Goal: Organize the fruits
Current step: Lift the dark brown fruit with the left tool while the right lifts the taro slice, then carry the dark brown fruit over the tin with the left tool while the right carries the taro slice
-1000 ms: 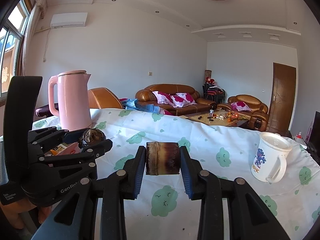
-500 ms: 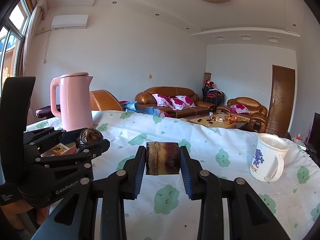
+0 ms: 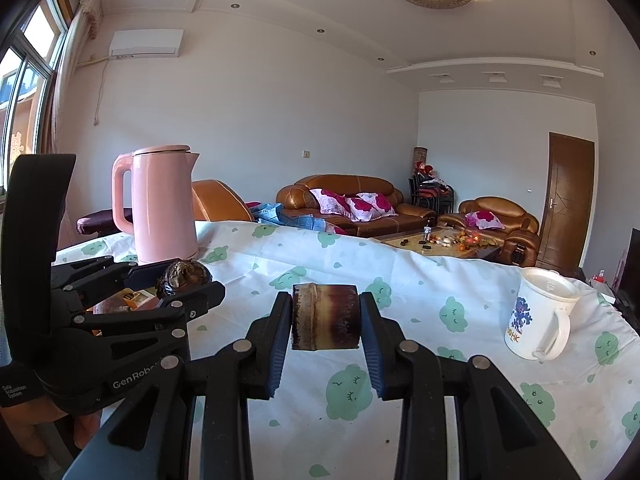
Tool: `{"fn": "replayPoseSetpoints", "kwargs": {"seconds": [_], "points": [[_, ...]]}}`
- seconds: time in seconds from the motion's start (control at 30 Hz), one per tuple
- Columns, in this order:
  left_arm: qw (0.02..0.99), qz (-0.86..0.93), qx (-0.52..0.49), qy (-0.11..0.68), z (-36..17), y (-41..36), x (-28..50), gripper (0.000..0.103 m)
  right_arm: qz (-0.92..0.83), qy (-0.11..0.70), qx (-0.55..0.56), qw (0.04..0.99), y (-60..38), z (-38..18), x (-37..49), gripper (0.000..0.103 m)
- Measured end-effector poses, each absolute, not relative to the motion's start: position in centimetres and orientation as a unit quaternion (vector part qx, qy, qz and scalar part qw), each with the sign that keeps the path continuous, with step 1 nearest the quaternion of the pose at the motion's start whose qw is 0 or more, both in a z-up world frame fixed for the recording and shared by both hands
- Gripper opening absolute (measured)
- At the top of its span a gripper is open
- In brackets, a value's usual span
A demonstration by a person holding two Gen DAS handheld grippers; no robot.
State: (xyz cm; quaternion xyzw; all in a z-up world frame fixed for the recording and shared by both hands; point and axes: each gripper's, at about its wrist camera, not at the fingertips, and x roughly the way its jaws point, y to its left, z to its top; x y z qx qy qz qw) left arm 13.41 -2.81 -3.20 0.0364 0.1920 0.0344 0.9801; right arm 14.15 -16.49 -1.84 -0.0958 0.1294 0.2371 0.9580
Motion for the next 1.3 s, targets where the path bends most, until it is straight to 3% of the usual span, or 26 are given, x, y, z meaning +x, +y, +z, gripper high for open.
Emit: {"fn": "replayPoseSetpoints", "kwargs": {"seconds": [1.3], "points": [[0.982,0.078,0.023,0.172,-1.3,4.6,6.7,0.046,0.322,0.105,-0.133,0.931,-9.0,0.4,8.4,0.035]]}}
